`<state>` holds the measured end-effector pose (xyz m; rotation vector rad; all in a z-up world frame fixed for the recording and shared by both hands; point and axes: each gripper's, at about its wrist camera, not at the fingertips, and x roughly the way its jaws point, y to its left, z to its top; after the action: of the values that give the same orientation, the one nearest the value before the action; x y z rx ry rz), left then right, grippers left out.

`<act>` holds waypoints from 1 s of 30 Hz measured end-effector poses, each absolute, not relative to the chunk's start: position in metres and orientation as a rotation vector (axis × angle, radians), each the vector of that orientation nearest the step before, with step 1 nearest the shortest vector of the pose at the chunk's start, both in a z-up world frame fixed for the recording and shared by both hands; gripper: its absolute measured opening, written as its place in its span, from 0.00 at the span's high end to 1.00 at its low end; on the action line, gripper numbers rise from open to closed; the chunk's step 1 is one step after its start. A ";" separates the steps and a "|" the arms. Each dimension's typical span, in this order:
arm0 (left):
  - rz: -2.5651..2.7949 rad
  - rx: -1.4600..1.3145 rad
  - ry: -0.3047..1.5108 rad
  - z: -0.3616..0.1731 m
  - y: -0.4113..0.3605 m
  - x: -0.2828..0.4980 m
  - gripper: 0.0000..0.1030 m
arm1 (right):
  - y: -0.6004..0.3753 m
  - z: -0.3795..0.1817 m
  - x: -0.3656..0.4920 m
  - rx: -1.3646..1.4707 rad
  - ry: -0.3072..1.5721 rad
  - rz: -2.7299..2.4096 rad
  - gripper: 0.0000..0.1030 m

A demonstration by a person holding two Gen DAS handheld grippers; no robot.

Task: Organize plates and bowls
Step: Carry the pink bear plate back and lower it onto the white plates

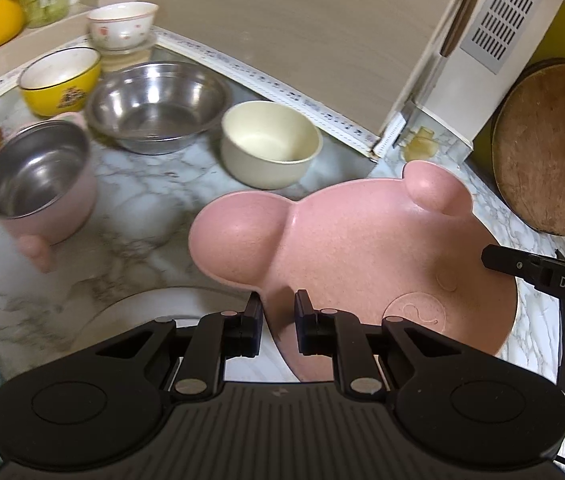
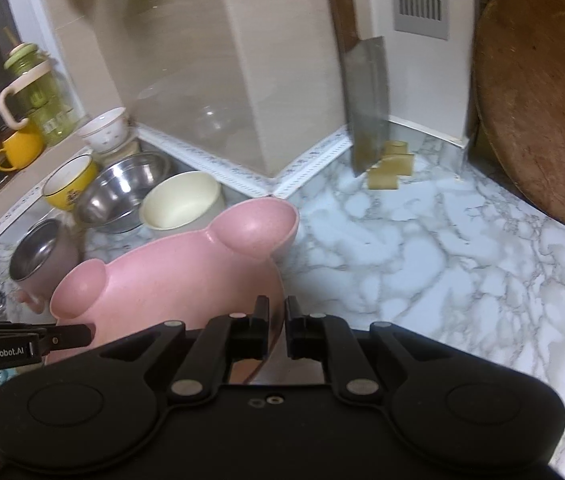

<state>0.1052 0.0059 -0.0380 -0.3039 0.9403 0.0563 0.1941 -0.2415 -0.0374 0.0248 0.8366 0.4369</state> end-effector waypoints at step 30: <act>0.198 -0.271 0.947 -0.073 0.100 0.021 0.85 | -0.136 -0.078 0.122 -0.065 0.934 0.599 0.91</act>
<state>0.0214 0.1005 -0.0733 -0.2706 0.9469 0.1982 0.1220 -0.1363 -0.0775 -0.0650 0.9338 0.5993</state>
